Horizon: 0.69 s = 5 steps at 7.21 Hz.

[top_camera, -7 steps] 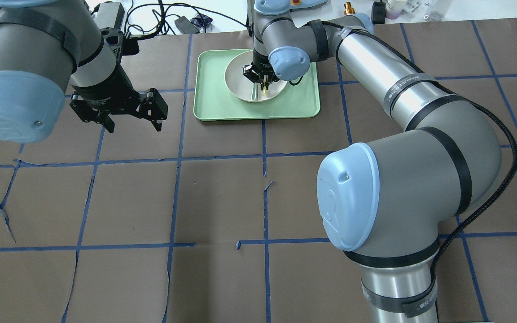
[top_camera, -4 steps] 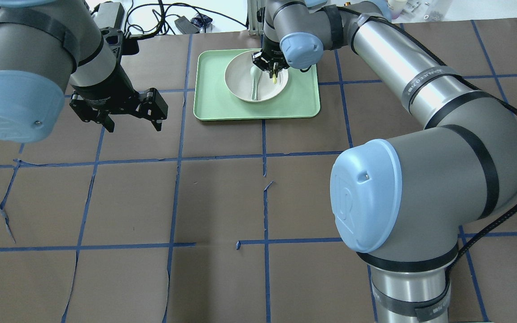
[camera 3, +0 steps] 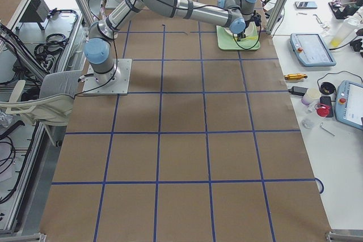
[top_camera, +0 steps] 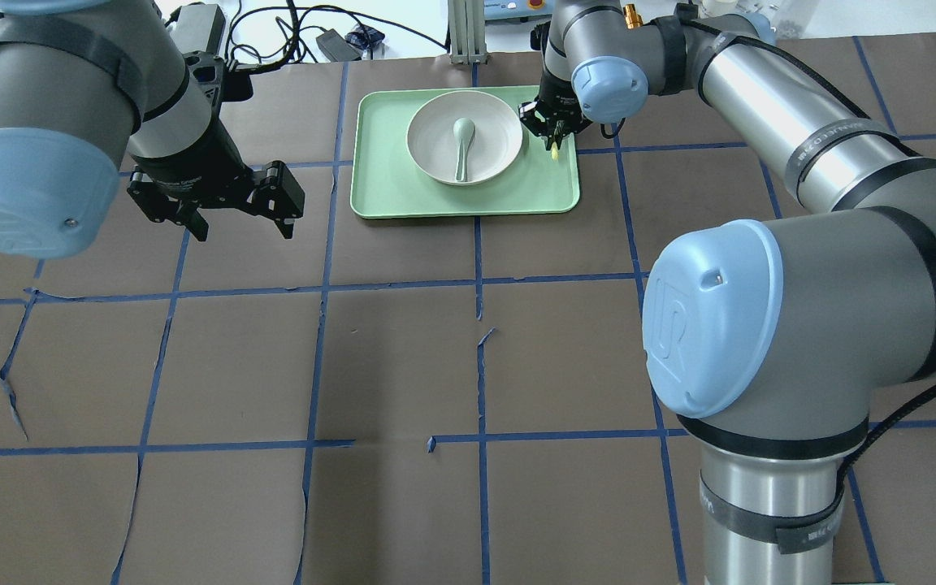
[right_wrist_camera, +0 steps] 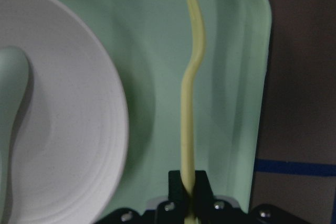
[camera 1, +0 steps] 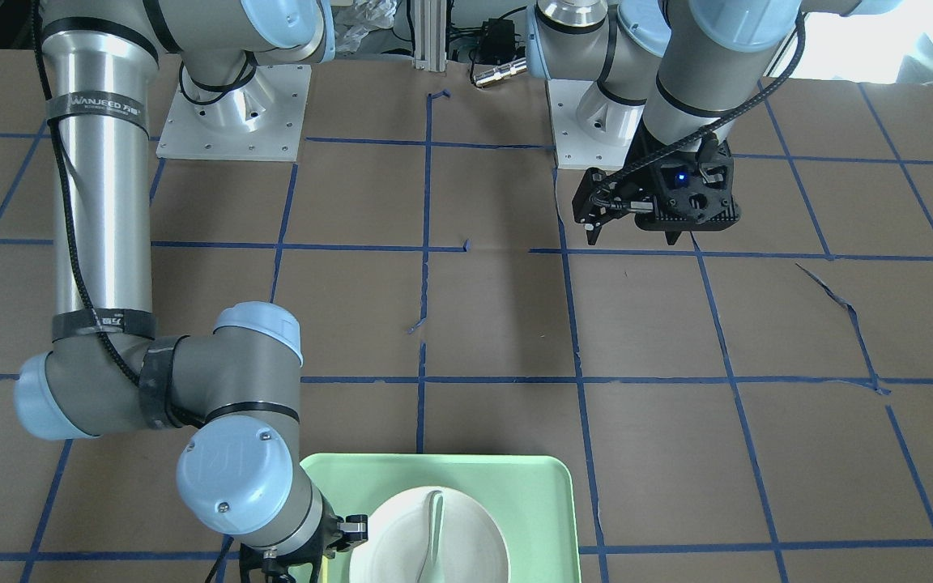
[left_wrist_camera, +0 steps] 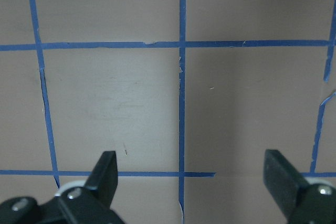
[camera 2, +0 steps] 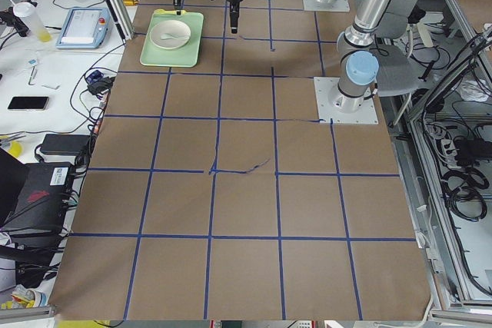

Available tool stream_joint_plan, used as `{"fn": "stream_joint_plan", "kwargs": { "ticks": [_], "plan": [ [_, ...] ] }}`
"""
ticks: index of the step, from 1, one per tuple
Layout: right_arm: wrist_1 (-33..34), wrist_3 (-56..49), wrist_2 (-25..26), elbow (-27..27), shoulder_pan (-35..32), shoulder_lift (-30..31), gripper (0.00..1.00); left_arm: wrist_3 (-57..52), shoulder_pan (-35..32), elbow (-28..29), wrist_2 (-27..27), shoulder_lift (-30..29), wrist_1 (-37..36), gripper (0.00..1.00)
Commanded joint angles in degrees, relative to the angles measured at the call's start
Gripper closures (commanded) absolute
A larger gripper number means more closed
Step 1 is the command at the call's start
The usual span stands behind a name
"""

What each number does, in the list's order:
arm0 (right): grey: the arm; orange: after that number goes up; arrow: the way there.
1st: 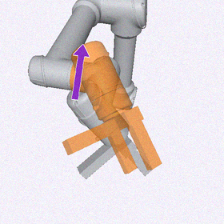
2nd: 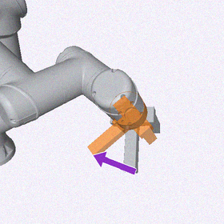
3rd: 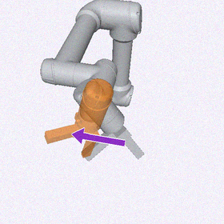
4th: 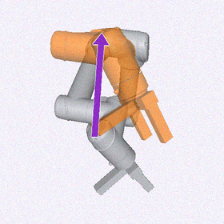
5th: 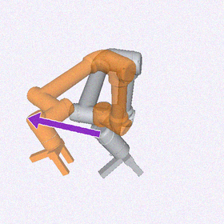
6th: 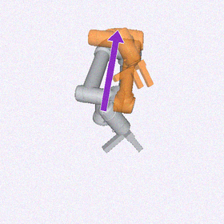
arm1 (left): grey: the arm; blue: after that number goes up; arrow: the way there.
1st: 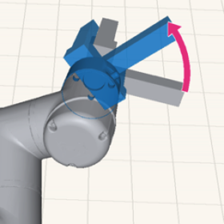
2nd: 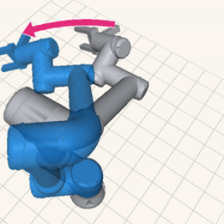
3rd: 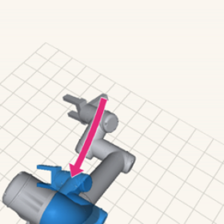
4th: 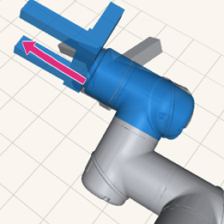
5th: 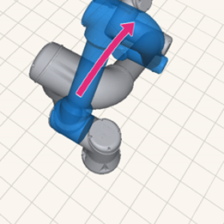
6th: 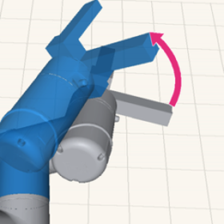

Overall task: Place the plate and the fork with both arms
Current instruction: 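Lift the fork with the right gripper and lower it beside the plate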

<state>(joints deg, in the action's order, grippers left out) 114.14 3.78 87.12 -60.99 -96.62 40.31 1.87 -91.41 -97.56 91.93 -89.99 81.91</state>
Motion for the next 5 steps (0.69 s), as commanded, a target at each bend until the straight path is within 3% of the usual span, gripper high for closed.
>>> {"fn": "stream_joint_plan", "kwargs": {
  "ticks": [1, 3, 4, 5],
  "plan": [
    [0.0, 0.7, -0.6, -1.0, 0.0, 0.0, 0.98, 0.1, 0.0, 0.0, -0.1, -0.1, 0.0, 0.0],
    [0.2, 1.2, -0.7, -5.2, -0.1, 2.5, 0.95, 0.1, 0.0, 0.0, -0.1, -0.2, 0.0, 0.0],
    [1.8, 1.5, -1.1, -6.0, -0.1, 2.7, 0.4, 0.1, 0.0, 0.0, -0.1, -0.1, 0.0, 0.0],
    [3.3, 1.2, -3.3, -6.0, -0.1, 3.1, 0.0, 0.1, 0.0, 0.0, -0.1, -0.1, 0.0, 0.0]
  ]
}}
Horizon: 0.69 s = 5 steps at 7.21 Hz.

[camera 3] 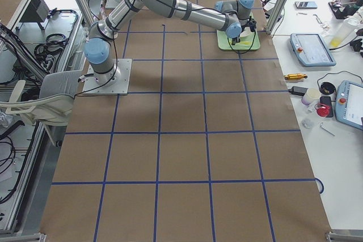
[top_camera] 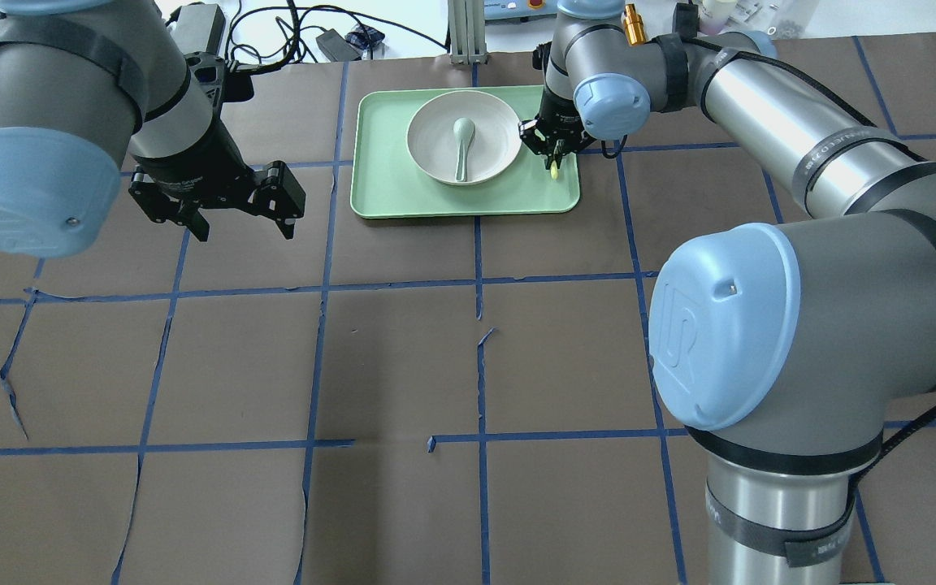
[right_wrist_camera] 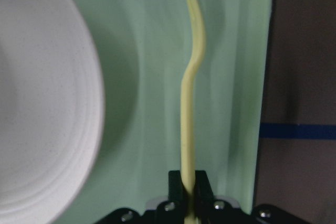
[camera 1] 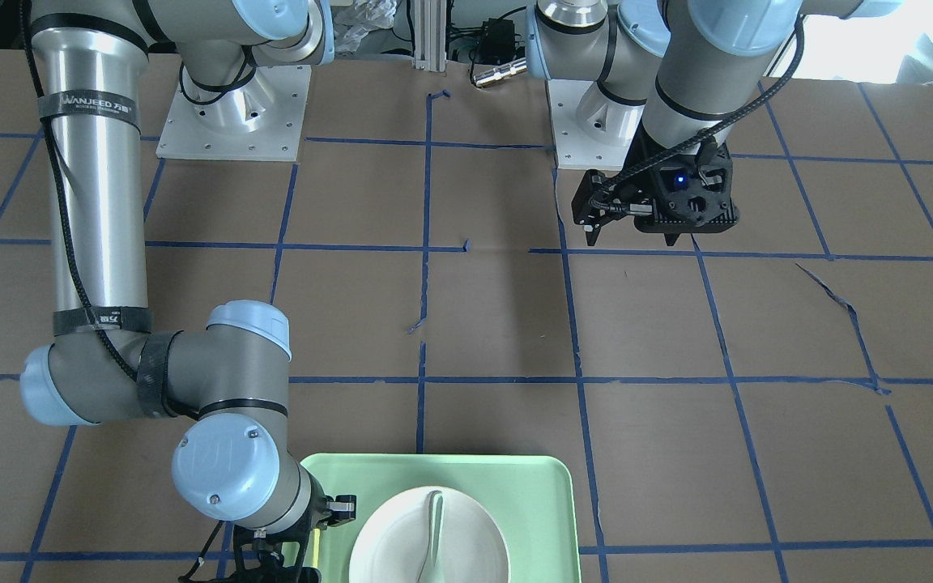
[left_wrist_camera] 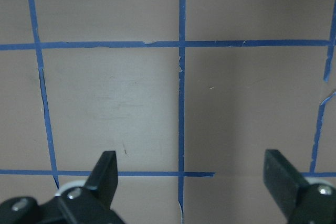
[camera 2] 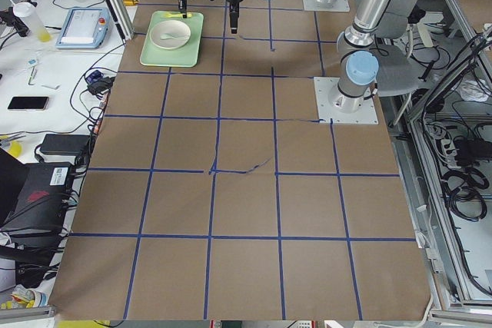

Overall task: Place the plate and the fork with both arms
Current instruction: 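Lift the fork with the right gripper and lower it beside the plate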

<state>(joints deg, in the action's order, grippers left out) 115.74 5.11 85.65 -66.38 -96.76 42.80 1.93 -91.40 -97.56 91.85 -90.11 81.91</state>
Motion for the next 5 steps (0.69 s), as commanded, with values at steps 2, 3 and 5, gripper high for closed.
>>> {"fn": "stream_joint_plan", "kwargs": {
  "ticks": [2, 3, 5],
  "plan": [
    [1.6, -1.4, -2.2, -0.9, 0.0, 2.7, 0.0, 0.0, 0.0, 0.0, 0.0, 0.0, 0.0, 0.0],
    [1.2, -2.6, -1.5, -1.8, 0.0, 4.6, 0.0, 0.0, 0.0, 0.0, 0.0, 0.1, 0.0, 0.0],
    [1.2, -2.7, 1.9, -10.4, 0.2, 14.6, 0.0, 0.0, 0.0, 0.0, 0.1, 0.2, 0.0, 0.0]
  ]
}}
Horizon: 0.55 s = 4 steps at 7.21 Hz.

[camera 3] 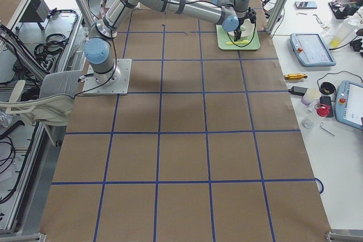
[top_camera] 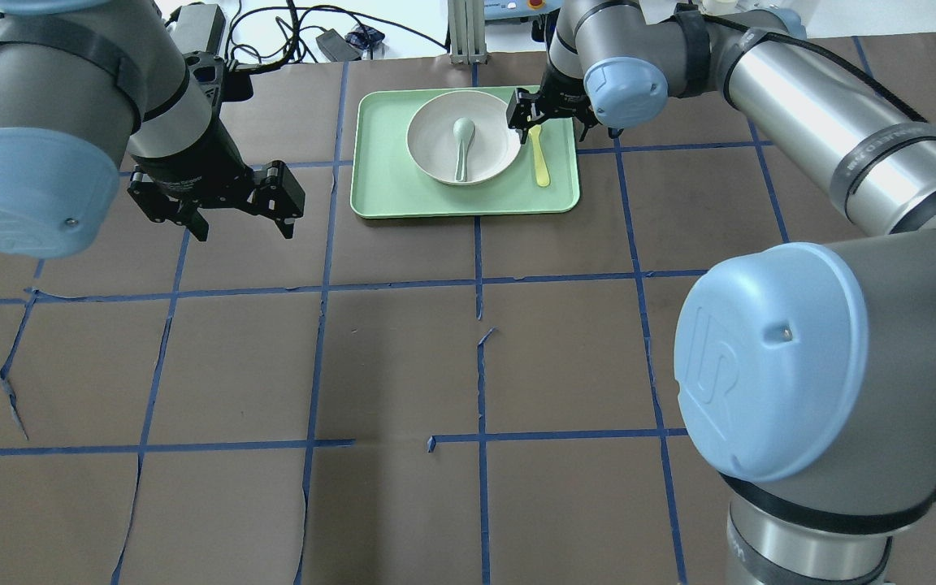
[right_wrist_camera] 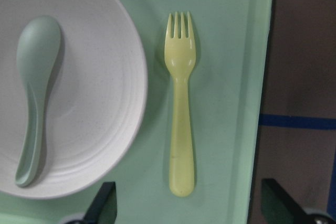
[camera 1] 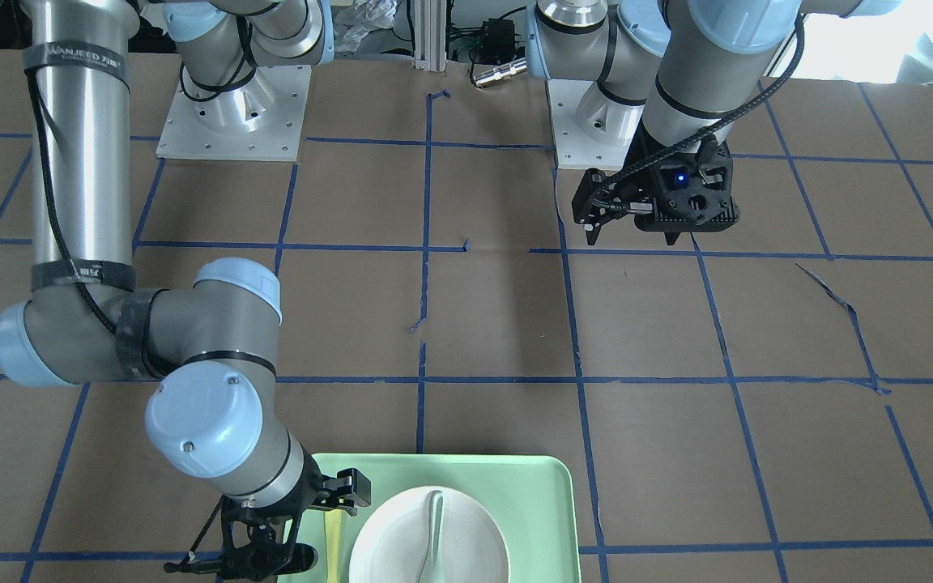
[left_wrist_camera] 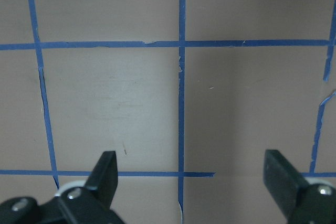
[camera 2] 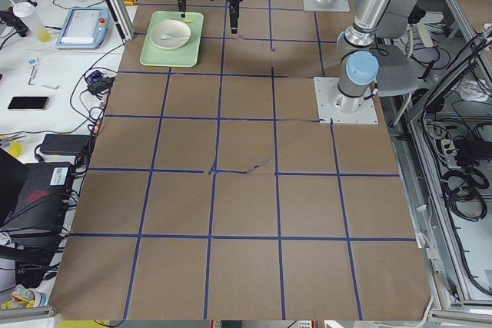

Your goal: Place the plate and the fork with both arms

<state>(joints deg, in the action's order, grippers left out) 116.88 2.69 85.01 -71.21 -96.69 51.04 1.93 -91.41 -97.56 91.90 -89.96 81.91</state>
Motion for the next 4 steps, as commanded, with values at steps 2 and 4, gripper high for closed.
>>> {"fn": "stream_joint_plan", "kwargs": {
  "ticks": [2, 4],
  "plan": [
    [-0.5, -1.0, 4.4, -15.1, 0.5, 19.3, 0.0, -0.1, 0.0, 0.0, 0.1, 0.2, 0.1, 0.0],
    [-10.9, -1.5, 3.9, -17.4, 0.9, 28.6, 0.0, 0.1, 0.0, 0.0, -0.1, 0.2, 0.0, 0.0]
  ]
}}
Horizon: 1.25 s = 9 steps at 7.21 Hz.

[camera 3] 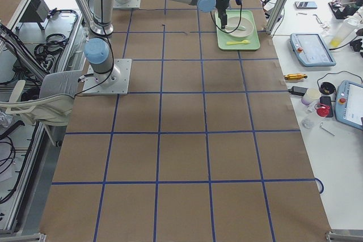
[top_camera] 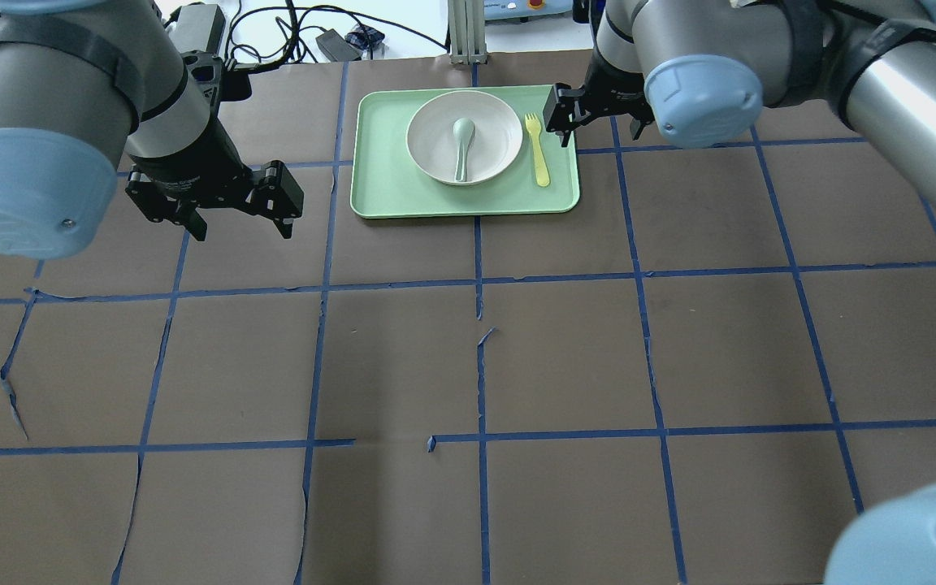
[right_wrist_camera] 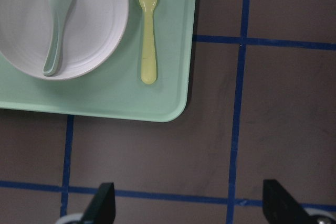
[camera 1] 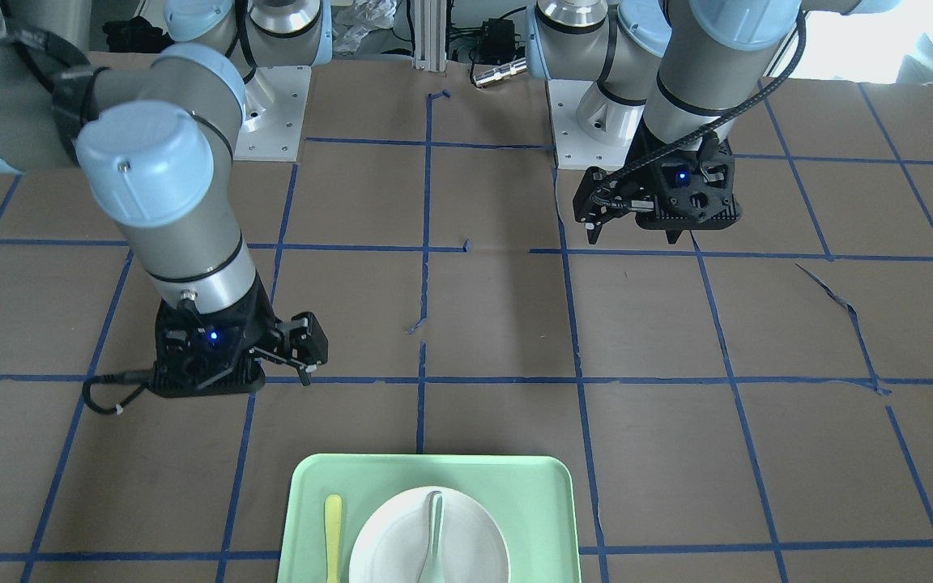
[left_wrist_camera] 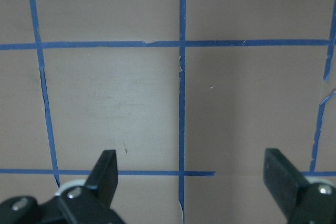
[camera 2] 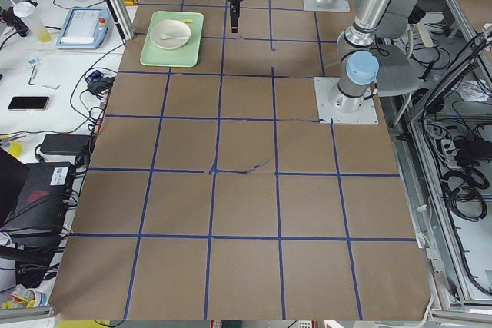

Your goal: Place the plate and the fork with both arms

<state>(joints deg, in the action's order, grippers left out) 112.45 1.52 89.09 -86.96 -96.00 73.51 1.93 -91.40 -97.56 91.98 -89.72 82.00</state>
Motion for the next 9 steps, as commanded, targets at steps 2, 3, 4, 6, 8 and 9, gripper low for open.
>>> {"fn": "stream_joint_plan", "kwargs": {
  "ticks": [2, 3, 4, 6, 8, 9],
  "plan": [
    [-12.7, -2.1, 0.0, -1.6, 4.0, 10.6, 0.0, 0.1, 0.0, 0.0, -0.8, 0.2, -0.1, 0.0],
    [-17.7, -2.6, -0.5, -1.5, 6.4, 12.2, 0.0, 0.1, 0.0, 0.3, -0.8, 0.3, 0.2, 0.0],
    [-20.2, -3.4, -0.3, -2.0, 6.6, 13.4, 0.0, 0.2, 0.0, 0.9, -0.8, 0.8, 0.7, 0.0],
    [-20.3, -3.3, -0.6, -2.0, 6.4, 13.6, 0.0, 0.6, 0.0, 4.0, -0.6, 0.5, 1.7, 0.0],
    [-20.5, -3.3, -0.4, -2.2, 6.4, 13.9, 0.0, 0.7, 0.0, 6.1, -0.6, 0.2, 4.5, 0.0],
    [-20.5, -3.3, -0.1, -2.2, 6.4, 14.5, 0.0, 0.8, 0.0, 6.2, -0.6, 0.2, 4.5, 0.0]
  ]
}}
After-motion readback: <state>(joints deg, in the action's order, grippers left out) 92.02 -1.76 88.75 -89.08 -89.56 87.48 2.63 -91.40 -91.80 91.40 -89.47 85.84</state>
